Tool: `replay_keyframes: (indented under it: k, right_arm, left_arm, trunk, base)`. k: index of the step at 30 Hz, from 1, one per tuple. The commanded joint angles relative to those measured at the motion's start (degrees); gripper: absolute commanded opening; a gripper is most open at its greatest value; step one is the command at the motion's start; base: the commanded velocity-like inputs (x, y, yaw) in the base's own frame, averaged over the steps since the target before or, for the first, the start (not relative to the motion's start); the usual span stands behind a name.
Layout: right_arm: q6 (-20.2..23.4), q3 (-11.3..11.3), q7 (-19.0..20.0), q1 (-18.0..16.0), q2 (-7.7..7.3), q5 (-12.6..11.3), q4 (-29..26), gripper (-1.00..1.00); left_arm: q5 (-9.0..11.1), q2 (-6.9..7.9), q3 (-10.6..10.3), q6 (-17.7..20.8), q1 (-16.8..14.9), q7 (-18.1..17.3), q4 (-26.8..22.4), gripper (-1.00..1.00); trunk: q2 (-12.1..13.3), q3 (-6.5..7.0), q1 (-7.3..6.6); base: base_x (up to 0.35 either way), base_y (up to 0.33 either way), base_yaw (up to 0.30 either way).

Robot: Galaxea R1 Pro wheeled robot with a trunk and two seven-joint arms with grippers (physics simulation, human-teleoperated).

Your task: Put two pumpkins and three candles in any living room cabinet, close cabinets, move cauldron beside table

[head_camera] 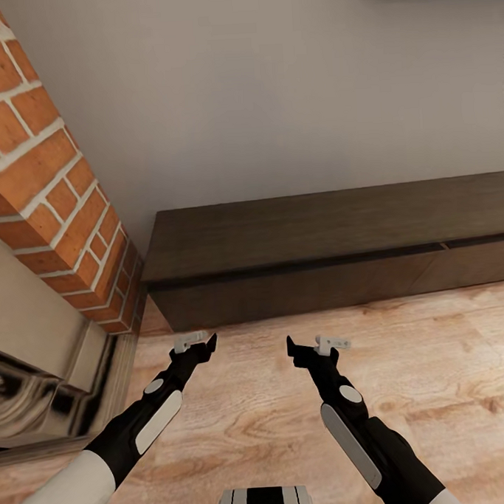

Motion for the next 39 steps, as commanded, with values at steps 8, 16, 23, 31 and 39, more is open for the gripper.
replay_keyframes:
  k: [8, 16, 23, 31, 39]
  right_arm:
    - [0.29, 0.08, -0.39, -0.05, -0.06, -0.28, -0.08, 1.00]
    - [0.30, 0.06, -0.37, -0.05, -0.06, -0.28, -0.05, 1.00]
    - [0.30, 0.05, -0.37, -0.05, -0.06, -0.28, -0.04, 1.00]
    - [0.30, 0.05, -0.37, -0.05, -0.06, -0.28, -0.04, 1.00]
    - [0.30, 0.05, -0.37, -0.05, -0.08, -0.28, -0.04, 1.00]
  left_arm:
    - [0.63, 0.04, -0.26, 1.36, -0.12, 0.52, 0.15, 1.00]
    - [0.61, 0.03, -0.12, 2.03, -0.12, 0.51, 0.18, 1.00]
    - [0.63, 0.02, -0.16, 2.12, -0.13, 0.43, 0.18, 1.00]
    - [0.68, 0.02, -0.16, 2.14, -0.13, 0.44, 0.13, 1.00]
    - [0.61, 0.05, -0.24, 2.09, -0.13, 0.51, 0.10, 1.00]
  trunk:
    - [0.09, 1.74, -0.21]
    - [0.20, 3.51, -0.42]
    - [0.21, 3.73, -0.45]
    - [0.21, 3.73, -0.45]
    - [0.21, 3.73, -0.45]
  base:
    - [0.000, 0.000, 0.000]
    - [0.000, 0.000, 0.000]
    - [0.000, 0.000, 0.000]
    - [0.000, 0.000, 0.000]
    - [0.000, 0.000, 0.000]
